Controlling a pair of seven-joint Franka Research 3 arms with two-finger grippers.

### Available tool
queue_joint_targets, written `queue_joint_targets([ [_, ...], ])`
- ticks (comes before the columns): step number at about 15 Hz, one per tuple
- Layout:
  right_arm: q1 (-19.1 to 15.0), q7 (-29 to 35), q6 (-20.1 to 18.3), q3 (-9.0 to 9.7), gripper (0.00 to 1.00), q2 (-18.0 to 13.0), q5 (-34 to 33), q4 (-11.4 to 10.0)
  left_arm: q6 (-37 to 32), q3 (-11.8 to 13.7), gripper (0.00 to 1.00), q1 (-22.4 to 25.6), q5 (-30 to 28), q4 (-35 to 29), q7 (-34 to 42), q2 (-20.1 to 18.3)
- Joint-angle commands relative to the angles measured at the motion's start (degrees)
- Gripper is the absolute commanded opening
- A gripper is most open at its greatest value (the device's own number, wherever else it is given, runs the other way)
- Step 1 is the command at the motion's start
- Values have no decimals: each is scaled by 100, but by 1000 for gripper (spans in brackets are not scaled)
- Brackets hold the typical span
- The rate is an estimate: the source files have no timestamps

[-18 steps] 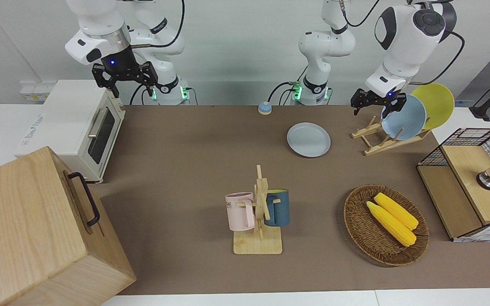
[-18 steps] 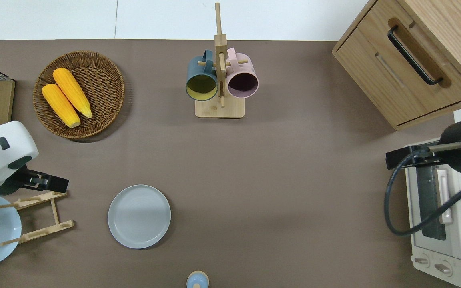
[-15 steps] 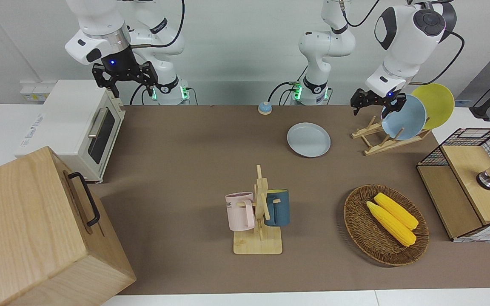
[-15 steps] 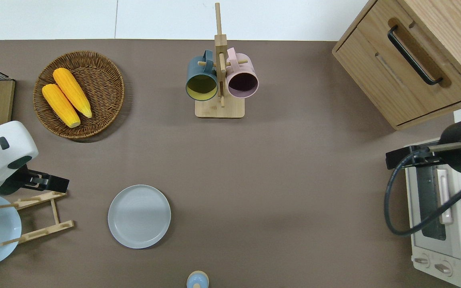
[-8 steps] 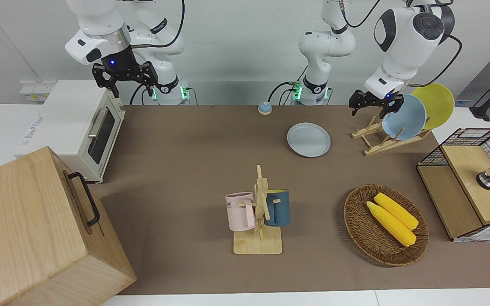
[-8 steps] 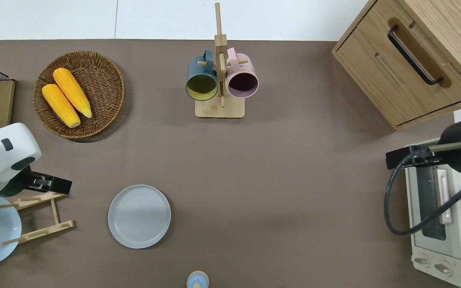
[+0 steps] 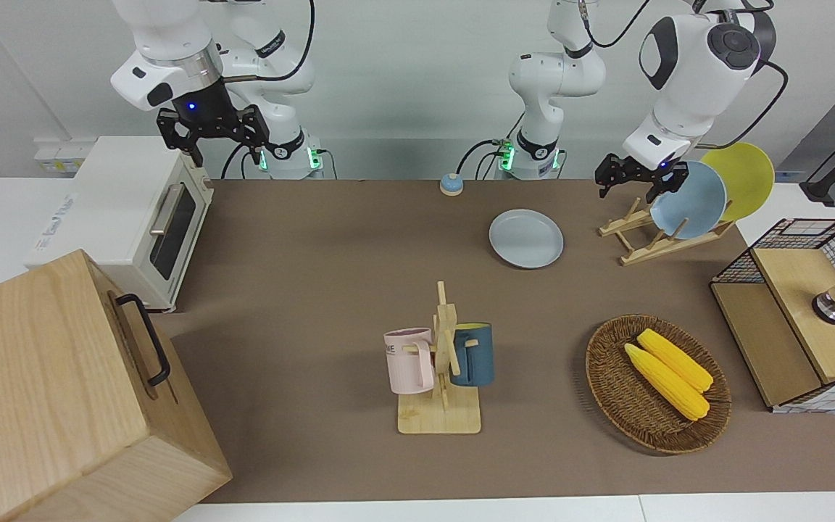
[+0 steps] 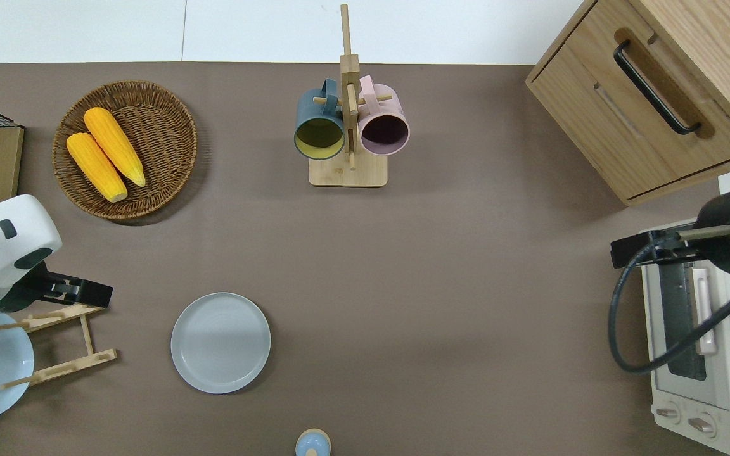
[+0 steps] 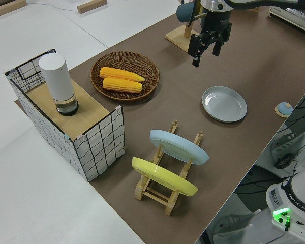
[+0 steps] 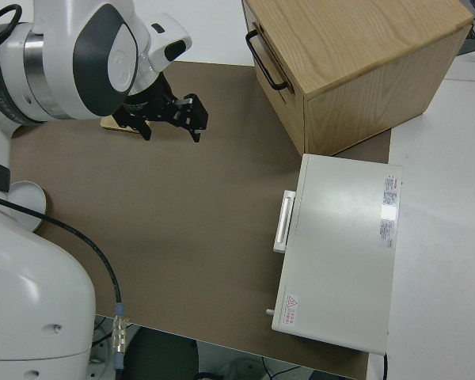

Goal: Pick gray plate from table and place it on lower plate rack with left arm

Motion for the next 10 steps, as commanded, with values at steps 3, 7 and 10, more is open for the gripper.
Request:
queue_joint_targets([
  [3,-41,1,-83,29,987,-14,43,35,189,-2,989,-51,-84,-549,-70,-296],
  [7,-41,-8,-83,38,990,-14,43,35,743,16,989,11,-120,-1236,-70,-543],
  [10,-41,1,-83,29,990,-14,43,35,972,42,991,11,-128,-1499,-70,-552],
])
